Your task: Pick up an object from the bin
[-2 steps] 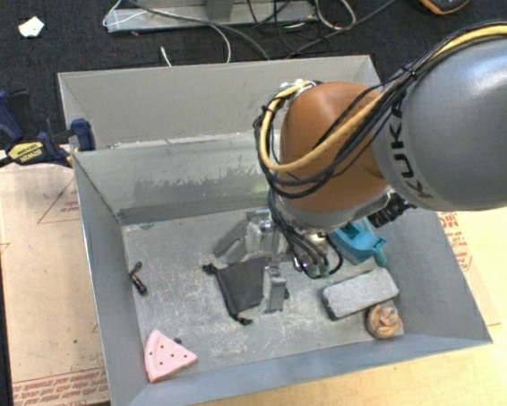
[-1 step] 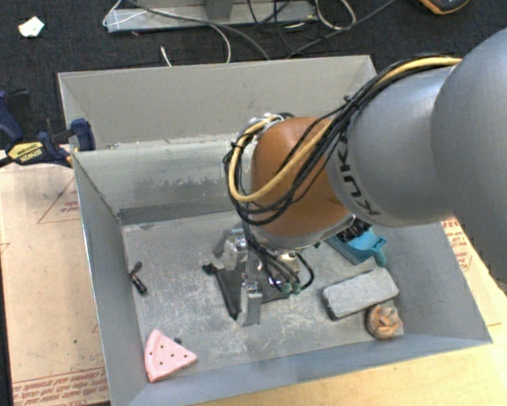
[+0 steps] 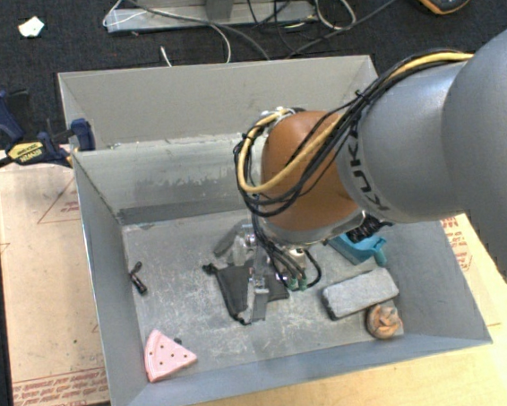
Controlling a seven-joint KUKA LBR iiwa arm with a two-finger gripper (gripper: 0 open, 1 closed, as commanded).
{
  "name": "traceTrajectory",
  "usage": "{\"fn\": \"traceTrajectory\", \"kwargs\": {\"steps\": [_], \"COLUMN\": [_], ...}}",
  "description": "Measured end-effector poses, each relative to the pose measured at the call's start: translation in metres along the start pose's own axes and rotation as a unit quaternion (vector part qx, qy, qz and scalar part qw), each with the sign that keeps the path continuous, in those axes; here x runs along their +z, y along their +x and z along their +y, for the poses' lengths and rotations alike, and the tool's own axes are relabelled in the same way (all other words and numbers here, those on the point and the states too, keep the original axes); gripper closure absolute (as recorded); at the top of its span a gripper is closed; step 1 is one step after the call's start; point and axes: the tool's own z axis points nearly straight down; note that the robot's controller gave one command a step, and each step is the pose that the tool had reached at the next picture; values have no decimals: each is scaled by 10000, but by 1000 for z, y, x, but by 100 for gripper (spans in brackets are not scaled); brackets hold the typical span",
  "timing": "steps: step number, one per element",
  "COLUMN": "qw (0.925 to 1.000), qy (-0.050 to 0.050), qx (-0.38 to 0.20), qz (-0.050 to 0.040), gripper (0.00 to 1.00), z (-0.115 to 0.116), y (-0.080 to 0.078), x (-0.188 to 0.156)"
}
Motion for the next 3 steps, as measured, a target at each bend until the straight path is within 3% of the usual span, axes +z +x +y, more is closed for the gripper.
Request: {"fn": "traceTrajectory", "kwargs": {"steps": [1,2,3], "qw": [9949,9992,9996], "qy": [-10,-21,-12], "qx": [-1013,-404,-265], "qz": [-23,-40,-38], "gripper": [0,0,0], "z": [-25,-34,-27], "y": [-35,-43,-41], "x": [34,40,46]}}
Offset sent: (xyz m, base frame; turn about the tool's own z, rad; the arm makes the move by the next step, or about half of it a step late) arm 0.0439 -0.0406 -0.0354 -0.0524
